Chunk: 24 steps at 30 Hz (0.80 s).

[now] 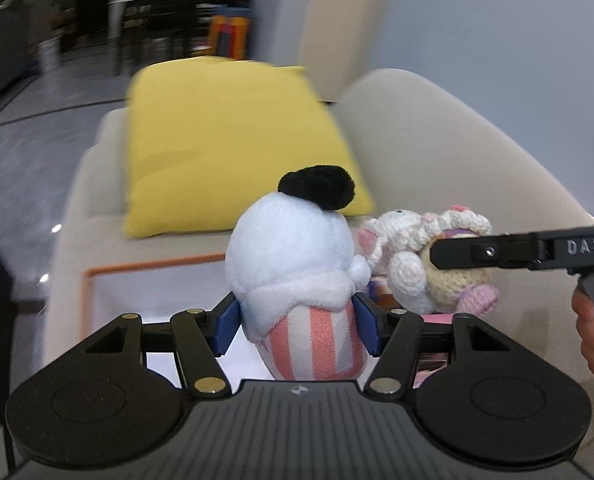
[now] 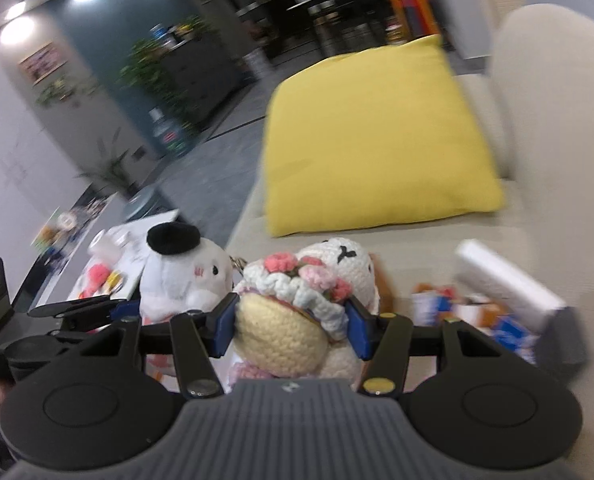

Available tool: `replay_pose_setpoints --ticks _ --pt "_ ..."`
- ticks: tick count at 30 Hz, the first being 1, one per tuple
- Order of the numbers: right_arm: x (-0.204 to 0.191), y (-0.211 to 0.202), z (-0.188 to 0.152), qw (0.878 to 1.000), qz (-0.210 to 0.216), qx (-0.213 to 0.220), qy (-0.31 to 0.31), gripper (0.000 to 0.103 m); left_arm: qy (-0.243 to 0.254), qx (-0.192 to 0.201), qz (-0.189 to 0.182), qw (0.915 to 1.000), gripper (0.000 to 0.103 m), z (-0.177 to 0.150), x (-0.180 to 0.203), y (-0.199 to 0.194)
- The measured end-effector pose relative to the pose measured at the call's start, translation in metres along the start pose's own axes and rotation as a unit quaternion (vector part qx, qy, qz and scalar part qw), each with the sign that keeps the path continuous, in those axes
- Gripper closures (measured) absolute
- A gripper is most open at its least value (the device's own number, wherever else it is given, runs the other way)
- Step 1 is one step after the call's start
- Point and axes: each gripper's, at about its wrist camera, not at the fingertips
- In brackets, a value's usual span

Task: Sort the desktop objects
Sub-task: 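Carry both plush toys over the orange box and lower them inside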

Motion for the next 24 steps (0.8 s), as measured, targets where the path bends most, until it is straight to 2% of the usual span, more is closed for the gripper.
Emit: replay_pose_setpoints --ticks 5,12,17,18,21,24 --pt "-0.025 0.057 -0.008 0.999 0.025 -0.033 -0.026 0.046 -0.037 -0.013 0.025 0.9989 0.034 -0.02 -0.052 -0.025" --pt "-0.034 0.145 -0.028 0.995 0.033 -0.088 -0.044 0.046 -0.063 -0.045 0.041 0.9962 0.034 -0.04 -0.09 -0.011" --pt "-0.031 0.188 -0.032 0.995 0.025 -0.079 -0.056 0.046 -0.071 -0.061 0.035 0.995 0.034 -0.045 -0.102 0.003" --pt "-0.028 0.195 -0.033 0.996 0.019 -0.075 -0.054 0.046 -0.069 -0.064 0.037 0.9948 0.034 -0.042 -0.105 0.018" --pt "-0.013 0.211 -0.033 0.997 0.005 -0.072 -0.015 0.046 -0.066 -0.08 0.053 0.9933 0.034 -0.043 -0.109 0.046" --pt "0.009 0.227 -0.041 0.995 0.005 -0.073 0.065 0.045 -0.057 -0.093 0.057 0.9924 0.034 -0.045 -0.107 0.071"
Point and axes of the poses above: each gripper's, at about its wrist camera, not at the fingertips, and y roughly the way its jaws point, x to its right, z to its top, and after that the axes turned 5 degrees about z, right-handed
